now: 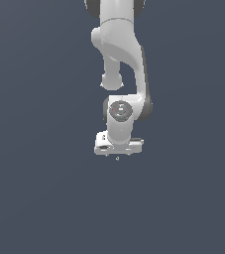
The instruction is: Pick up the object and move it to a goal position.
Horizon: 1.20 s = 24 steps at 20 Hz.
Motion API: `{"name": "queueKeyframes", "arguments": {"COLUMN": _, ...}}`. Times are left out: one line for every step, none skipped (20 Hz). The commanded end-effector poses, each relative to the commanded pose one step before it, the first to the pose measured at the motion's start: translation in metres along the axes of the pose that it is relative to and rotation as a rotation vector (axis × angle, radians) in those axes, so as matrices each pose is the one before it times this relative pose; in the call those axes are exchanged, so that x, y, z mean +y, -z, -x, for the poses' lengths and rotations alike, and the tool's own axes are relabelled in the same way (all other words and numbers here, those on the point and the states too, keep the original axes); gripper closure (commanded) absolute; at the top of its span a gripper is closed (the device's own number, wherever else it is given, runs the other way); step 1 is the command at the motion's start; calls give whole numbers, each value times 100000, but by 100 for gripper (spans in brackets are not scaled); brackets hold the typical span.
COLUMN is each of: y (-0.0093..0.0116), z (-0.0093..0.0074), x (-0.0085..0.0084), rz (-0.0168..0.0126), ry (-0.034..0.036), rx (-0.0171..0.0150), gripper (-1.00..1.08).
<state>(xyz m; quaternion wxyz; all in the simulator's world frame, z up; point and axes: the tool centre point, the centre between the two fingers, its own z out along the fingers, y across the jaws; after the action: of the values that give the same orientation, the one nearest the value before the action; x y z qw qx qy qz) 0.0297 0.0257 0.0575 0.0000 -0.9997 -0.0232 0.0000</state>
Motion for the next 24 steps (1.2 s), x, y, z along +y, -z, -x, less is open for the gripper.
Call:
{"name": "queueKeyframes", "arguments": {"y": -614, "z": 40, "x": 6, "rz": 3, "ry": -2, "rx": -85, "gripper": -92}}
{"name": "queueKeyframes", "arguments": {"y": -384, "z": 9, "x": 2, "rz": 0, "ry": 0, "rx": 0, "gripper": -92}}
{"name": "queueKeyframes", "arguments": {"y": -452, "z": 12, "x": 2, "rz": 0, "ry": 0, "rx": 0, "gripper": -92}}
{"name": "queueKeyframes", "arguments": {"y": -517, "z": 15, "x": 2, "rz": 0, "ry": 0, "rx": 0, "gripper": -92}}
{"name": "queueKeyframes", "arguments": {"y": -580, "z": 18, "x": 2, "rz": 0, "ry": 0, "rx": 0, "gripper": -92}}
{"name": "queueKeyframes", "arguments": {"y": -515, "z": 18, "x": -42, "rz": 5, "ry": 68, "rx": 70, "gripper": -92}}
{"name": "queueKeyframes", "arguments": {"y": -483, "z": 10, "x": 2, "rz": 0, "ry": 0, "rx": 0, "gripper": -92}}
{"name": "queueKeyframes", "arguments": {"y": -406, "z": 3, "x": 2, "rz": 0, "ry": 0, "rx": 0, "gripper": -92}}
{"name": "queueKeyframes", "arguments": {"y": -330, "z": -6, "x": 1, "rz": 0, "ry": 0, "rx": 0, "gripper": -92}}
{"name": "queueKeyframes", "arguments": {"y": -254, "z": -16, "x": 1, "rz": 0, "ry": 0, "rx": 0, "gripper": -92}}
{"name": "queueKeyframes", "arguments": {"y": -180, "z": -26, "x": 1, "rz": 0, "ry": 0, "rx": 0, "gripper": -92}}
{"name": "queueKeyframes", "arguments": {"y": -108, "z": -34, "x": 1, "rz": 0, "ry": 0, "rx": 0, "gripper": -92}}
{"name": "queueKeyframes", "arguments": {"y": -46, "z": -33, "x": 0, "rz": 0, "ry": 0, "rx": 0, "gripper": -92}}
{"name": "queueKeyframes", "arguments": {"y": -8, "z": -14, "x": 0, "rz": 0, "ry": 0, "rx": 0, "gripper": -92}}
{"name": "queueKeyframes", "arguments": {"y": 0, "z": 0, "x": 0, "rz": 0, "ry": 0, "rx": 0, "gripper": 108}}
{"name": "queueKeyframes", "arguments": {"y": 0, "z": 0, "x": 0, "rz": 0, "ry": 0, "rx": 0, "gripper": 108}}
{"name": "queueKeyframes", "arguments": {"y": 0, "z": 0, "x": 0, "rz": 0, "ry": 0, "rx": 0, "gripper": 108}}
{"name": "queueKeyframes", "arguments": {"y": 0, "z": 0, "x": 0, "rz": 0, "ry": 0, "rx": 0, "gripper": 108}}
{"name": "queueKeyframes", "arguments": {"y": 0, "z": 0, "x": 0, "rz": 0, "ry": 0, "rx": 0, "gripper": 108}}
{"name": "queueKeyframes", "arguments": {"y": 0, "z": 0, "x": 0, "rz": 0, "ry": 0, "rx": 0, "gripper": 108}}
{"name": "queueKeyframes", "arguments": {"y": 0, "z": 0, "x": 0, "rz": 0, "ry": 0, "rx": 0, "gripper": 108}}
{"name": "queueKeyframes", "arguments": {"y": 0, "z": 0, "x": 0, "rz": 0, "ry": 0, "rx": 0, "gripper": 108}}
{"name": "queueKeyframes", "arguments": {"y": 0, "z": 0, "x": 0, "rz": 0, "ry": 0, "rx": 0, "gripper": 108}}
{"name": "queueKeyframes", "arguments": {"y": 0, "z": 0, "x": 0, "rz": 0, "ry": 0, "rx": 0, "gripper": 108}}
